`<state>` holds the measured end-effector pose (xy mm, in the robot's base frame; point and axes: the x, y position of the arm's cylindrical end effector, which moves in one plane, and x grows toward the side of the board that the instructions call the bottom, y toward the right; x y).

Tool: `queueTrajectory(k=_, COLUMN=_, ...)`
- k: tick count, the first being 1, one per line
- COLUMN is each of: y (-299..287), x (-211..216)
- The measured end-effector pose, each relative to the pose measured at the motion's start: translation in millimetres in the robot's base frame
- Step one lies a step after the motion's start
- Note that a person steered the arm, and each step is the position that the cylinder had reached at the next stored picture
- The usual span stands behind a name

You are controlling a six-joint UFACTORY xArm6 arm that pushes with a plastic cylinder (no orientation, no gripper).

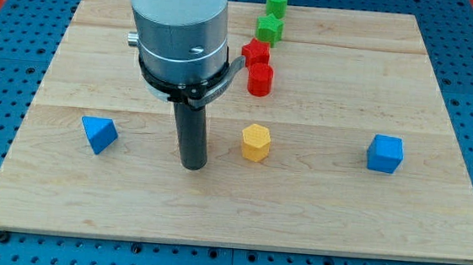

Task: Move the yellow hexagon slightly to the right of the yellow heart

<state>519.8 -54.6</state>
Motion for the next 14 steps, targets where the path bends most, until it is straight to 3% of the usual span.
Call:
queueTrajectory(k=3, y=8, x=0)
queueTrajectory(k=4, y=25, x=0)
queueTrajectory(k=5, y=78, x=-6)
queueTrajectory(k=6, y=116, x=-36)
queueTrajectory(k=8, y=117, x=-37)
queueTrajectory(k=10, y=162, x=-69)
queueTrajectory(k=11, y=156, x=-101)
queueTrajectory(k=13, y=108, x=-77)
queueTrajectory(k=14, y=81, x=-104)
